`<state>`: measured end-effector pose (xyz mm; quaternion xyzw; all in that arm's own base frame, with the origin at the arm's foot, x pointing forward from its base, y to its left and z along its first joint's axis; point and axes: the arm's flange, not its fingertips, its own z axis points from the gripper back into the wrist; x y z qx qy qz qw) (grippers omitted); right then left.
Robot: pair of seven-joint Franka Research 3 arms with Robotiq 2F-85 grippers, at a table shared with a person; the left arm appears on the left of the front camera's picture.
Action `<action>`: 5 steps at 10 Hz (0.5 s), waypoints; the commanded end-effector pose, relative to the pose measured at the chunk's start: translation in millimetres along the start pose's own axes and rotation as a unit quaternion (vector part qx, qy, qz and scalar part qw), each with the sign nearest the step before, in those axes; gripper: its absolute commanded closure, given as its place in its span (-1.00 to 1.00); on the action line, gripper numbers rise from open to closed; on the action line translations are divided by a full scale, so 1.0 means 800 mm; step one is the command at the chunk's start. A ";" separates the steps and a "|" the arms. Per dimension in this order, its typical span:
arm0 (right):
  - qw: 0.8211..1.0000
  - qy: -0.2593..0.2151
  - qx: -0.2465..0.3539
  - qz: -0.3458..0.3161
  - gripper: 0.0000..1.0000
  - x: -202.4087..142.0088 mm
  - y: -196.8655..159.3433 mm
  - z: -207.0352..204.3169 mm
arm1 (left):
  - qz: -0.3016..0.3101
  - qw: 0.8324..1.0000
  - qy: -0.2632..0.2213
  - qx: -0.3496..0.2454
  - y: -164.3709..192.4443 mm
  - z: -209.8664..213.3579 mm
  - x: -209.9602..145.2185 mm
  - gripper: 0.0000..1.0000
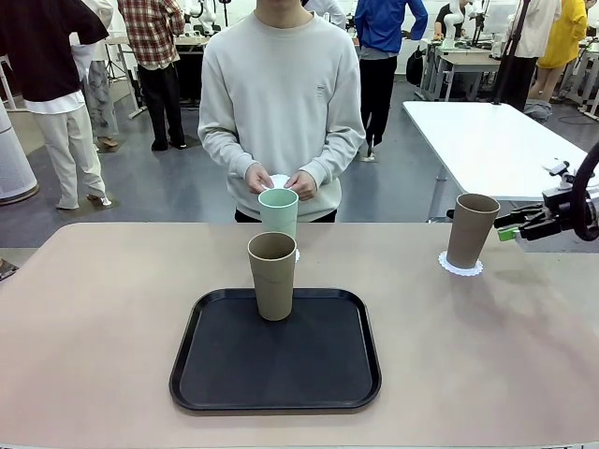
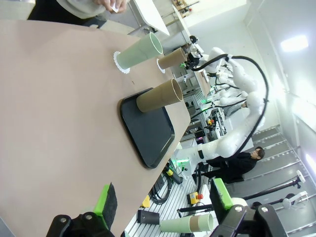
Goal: Place coasters on the table and set cups on them.
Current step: Take one Reusable plastic cup from the Flat Tray and place it on a coaster set by the human.
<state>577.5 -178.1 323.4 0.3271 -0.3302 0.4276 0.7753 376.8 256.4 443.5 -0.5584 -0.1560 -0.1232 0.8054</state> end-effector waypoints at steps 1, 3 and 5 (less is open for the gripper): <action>0.982 0.147 -0.069 -0.096 -1.00 0.056 0.096 -0.005 | -0.001 1.000 0.001 -0.001 -0.003 0.003 -0.001 -1.00; 0.958 0.202 -0.125 -0.162 -1.00 0.107 0.147 -0.009 | -0.001 1.000 0.001 -0.001 -0.003 0.003 -0.001 -1.00; 0.938 0.248 -0.150 -0.190 -1.00 0.145 0.175 -0.015 | -0.001 1.000 0.001 -0.001 -0.003 0.003 -0.001 -1.00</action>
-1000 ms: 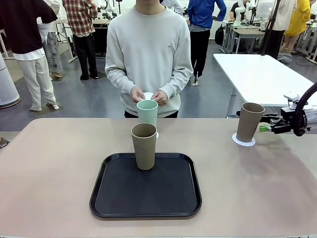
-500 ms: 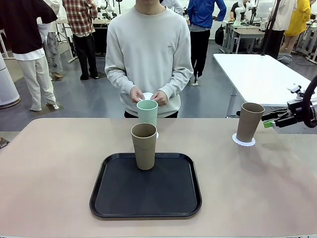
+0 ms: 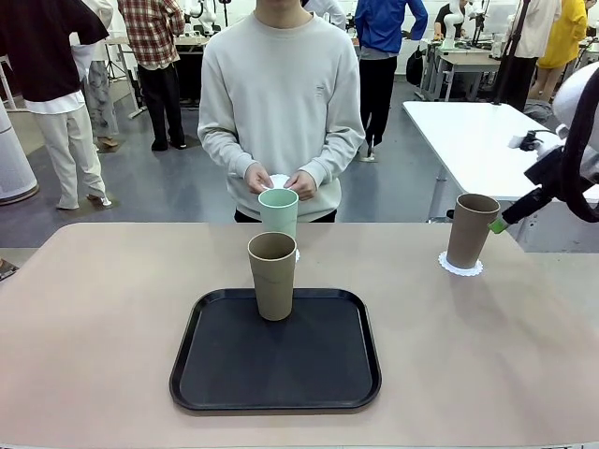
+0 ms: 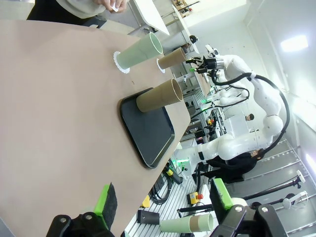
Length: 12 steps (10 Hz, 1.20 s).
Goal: Place coasters on the table and set cups on them.
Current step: Take one Reusable plastic cup from the Flat Tray and place it on a coaster set by the human.
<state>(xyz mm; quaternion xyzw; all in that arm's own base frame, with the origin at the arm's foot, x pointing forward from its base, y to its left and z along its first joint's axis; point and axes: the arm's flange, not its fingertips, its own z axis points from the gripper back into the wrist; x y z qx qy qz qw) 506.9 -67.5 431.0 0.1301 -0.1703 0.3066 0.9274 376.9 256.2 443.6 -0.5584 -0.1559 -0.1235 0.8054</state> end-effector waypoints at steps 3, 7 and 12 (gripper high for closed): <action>0.991 0.109 0.011 -0.077 -1.00 0.048 0.069 0.022 | -0.001 1.000 0.001 -0.001 -0.003 0.003 -0.001 -1.00; 0.967 0.172 -0.067 -0.176 -1.00 0.081 0.083 0.025 | -0.001 1.000 0.001 -0.001 -0.003 0.003 -0.001 -1.00; 0.986 0.121 -0.012 -0.113 -1.00 0.068 0.090 0.027 | -0.001 1.000 0.001 -0.001 -0.003 0.003 -0.001 -1.00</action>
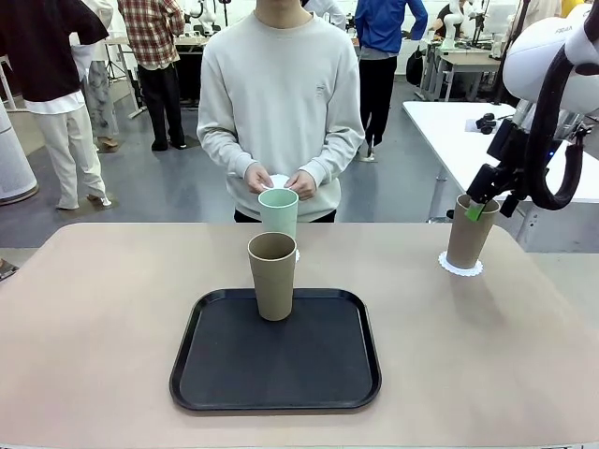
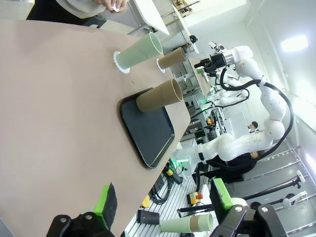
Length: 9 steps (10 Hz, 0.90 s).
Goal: Place coasters on the table and set cups on them.
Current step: Take one Reusable plastic cup from the Flat Tray and place it on a coaster set by the human.
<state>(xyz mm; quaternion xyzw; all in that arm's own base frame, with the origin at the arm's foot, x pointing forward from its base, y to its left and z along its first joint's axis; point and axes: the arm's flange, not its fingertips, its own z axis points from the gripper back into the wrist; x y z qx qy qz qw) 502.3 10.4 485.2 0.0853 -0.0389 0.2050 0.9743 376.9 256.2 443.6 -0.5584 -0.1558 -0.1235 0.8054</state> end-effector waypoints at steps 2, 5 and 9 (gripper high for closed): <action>1.000 -0.008 0.013 0.006 -1.00 -0.005 0.000 -0.003 | -0.001 1.000 0.001 -0.001 -0.003 0.003 -0.001 -1.00; 1.000 -0.008 0.013 0.006 -1.00 -0.005 0.000 -0.003 | -0.001 1.000 0.001 -0.001 -0.003 0.003 -0.001 -1.00; 0.992 -0.060 0.106 -0.008 -1.00 -0.060 -0.019 0.051 | -0.001 1.000 0.001 -0.001 -0.003 0.003 -0.001 -1.00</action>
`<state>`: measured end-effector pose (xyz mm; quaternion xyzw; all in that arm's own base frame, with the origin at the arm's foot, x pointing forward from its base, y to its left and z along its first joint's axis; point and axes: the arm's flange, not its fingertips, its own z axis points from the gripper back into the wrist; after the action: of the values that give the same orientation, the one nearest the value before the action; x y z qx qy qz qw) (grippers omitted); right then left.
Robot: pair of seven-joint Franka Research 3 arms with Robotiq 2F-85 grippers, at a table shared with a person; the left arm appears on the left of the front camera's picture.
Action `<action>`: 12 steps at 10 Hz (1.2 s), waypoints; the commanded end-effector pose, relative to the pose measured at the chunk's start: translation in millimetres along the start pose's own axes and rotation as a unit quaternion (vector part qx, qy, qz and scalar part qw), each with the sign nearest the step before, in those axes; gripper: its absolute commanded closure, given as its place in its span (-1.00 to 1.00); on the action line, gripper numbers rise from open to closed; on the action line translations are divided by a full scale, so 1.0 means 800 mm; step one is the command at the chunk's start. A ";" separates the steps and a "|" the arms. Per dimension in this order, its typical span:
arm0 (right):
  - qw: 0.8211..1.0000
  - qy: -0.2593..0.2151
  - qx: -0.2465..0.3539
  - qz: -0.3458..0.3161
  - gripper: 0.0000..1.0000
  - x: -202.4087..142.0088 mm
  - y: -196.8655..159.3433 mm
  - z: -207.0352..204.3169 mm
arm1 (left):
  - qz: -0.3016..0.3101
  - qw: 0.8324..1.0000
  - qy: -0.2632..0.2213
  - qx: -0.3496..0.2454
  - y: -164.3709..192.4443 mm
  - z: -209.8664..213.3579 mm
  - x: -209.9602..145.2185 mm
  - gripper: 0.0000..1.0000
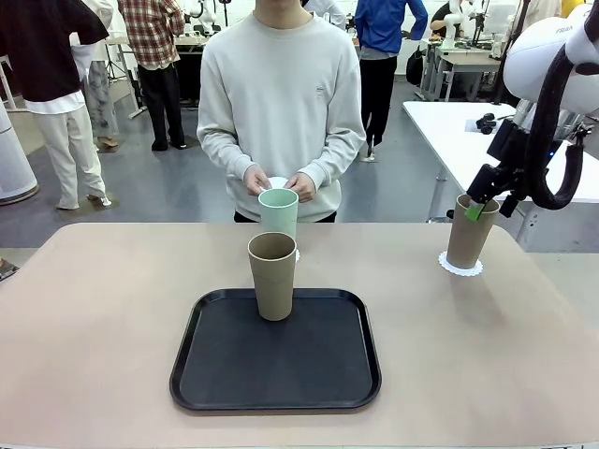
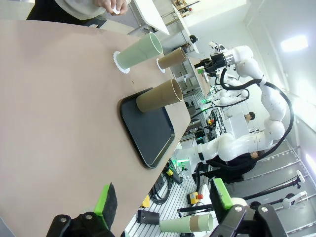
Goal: Place coasters on the table and set cups on them.
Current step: Take one Reusable plastic cup from the Flat Tray and place it on a coaster set by the human.
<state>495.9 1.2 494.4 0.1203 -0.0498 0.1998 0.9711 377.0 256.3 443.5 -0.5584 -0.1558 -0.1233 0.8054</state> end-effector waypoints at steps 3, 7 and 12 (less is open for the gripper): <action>0.926 -0.128 0.340 -0.104 -1.00 -0.131 -0.149 0.124 | -0.001 1.000 0.001 -0.001 -0.003 0.003 -0.001 -1.00; 0.842 -0.057 0.497 -0.200 -1.00 -0.164 -0.278 0.068 | -0.001 1.000 0.001 -0.001 -0.003 0.003 -0.001 -1.00; 0.828 -0.111 0.471 -0.282 -1.00 -0.222 -0.294 0.036 | -0.001 1.000 0.001 -0.001 -0.003 0.003 -0.001 -1.00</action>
<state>437.4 -294.8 436.9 0.5996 0.0063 -0.0695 0.7972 376.5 257.0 443.4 -0.5583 -0.1562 -0.1225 0.8055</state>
